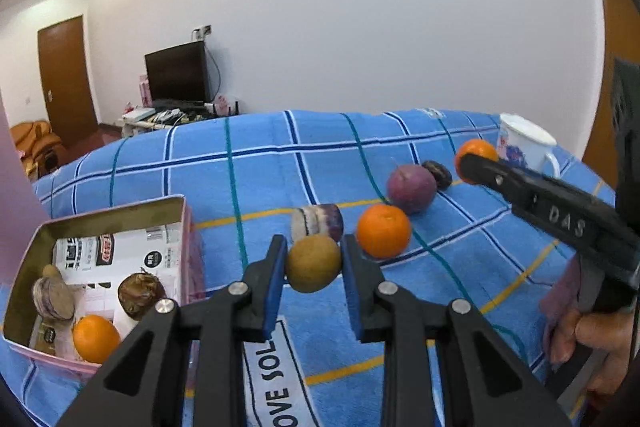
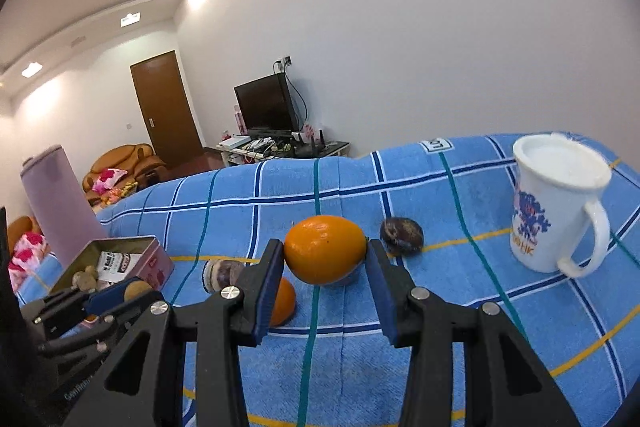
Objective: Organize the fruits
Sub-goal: 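Carry the orange over the pink tin with the right tool while the left tool carries the lime there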
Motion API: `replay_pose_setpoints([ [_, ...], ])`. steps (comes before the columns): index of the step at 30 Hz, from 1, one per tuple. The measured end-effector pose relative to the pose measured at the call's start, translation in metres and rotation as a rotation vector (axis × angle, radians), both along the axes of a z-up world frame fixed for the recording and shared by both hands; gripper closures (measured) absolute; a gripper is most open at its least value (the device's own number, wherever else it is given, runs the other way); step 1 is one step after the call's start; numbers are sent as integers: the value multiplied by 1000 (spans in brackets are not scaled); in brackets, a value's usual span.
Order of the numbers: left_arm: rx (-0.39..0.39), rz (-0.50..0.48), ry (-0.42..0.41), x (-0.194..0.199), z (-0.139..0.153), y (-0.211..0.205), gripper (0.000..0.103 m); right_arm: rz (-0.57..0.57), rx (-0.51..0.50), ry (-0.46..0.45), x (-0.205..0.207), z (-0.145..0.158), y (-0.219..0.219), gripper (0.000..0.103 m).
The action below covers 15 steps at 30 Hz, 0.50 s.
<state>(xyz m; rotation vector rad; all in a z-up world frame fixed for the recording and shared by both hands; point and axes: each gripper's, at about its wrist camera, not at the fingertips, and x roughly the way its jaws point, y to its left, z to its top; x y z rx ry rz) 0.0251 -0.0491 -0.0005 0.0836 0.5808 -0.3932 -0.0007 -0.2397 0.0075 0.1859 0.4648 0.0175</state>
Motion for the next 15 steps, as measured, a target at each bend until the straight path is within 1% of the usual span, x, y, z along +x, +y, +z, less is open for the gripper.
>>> replay_pose_setpoints([
  [3, -9, 42, -14, -1, 0, 5, 74, -17, -13, -18, -2, 2, 2, 59],
  [7, -22, 58, -29, -3, 1, 9, 74, -40, -44, -31, -5, 4, 6, 59],
  [12, 8, 41, -74, -11, 3, 5, 74, -76, -96, -46, -9, 5, 15, 59],
  [15, 33, 34, -109, -16, 5, 5, 74, -88, -105, -44, -12, 5, 19, 59],
])
